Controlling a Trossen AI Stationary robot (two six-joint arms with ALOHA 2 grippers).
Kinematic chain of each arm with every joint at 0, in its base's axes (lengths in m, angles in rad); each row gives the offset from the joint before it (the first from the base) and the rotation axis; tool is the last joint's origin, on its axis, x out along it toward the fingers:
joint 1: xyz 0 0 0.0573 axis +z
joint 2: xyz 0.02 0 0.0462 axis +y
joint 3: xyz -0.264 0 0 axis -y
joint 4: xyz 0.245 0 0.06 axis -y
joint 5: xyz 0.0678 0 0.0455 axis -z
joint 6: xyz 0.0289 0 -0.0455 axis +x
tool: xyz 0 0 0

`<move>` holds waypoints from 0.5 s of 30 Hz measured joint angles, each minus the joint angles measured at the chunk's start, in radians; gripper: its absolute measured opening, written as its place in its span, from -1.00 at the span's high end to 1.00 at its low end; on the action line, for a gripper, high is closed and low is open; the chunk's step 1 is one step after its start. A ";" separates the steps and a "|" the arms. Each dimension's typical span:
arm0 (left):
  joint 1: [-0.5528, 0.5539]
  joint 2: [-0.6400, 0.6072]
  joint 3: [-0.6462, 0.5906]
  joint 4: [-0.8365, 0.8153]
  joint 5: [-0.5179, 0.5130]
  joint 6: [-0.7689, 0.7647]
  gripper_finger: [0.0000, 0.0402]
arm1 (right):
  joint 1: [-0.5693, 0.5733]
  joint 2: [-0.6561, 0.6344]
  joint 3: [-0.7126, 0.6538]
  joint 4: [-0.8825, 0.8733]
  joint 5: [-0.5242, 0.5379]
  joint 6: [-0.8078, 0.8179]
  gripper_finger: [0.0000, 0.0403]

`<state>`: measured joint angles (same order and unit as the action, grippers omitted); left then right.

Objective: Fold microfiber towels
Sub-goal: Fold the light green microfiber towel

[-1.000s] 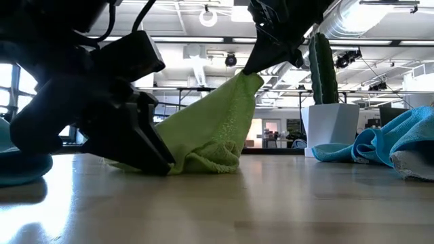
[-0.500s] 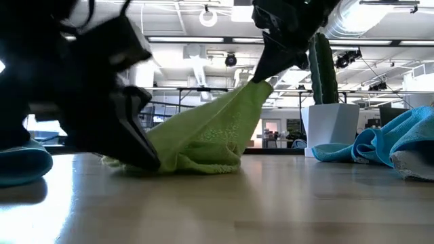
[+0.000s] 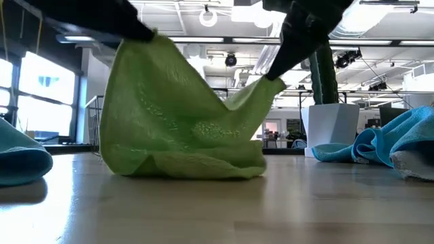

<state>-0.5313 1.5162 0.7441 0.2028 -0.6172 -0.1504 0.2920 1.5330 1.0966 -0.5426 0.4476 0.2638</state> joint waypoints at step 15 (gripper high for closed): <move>0.056 -0.352 0.000 -0.153 -0.356 0.320 1.00 | 0.101 0.000 0.001 0.054 0.661 -0.258 1.00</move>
<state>-0.4757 1.1644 0.7444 0.0496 -0.9732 0.1692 0.3927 1.5326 1.0977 -0.4885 1.1090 0.0057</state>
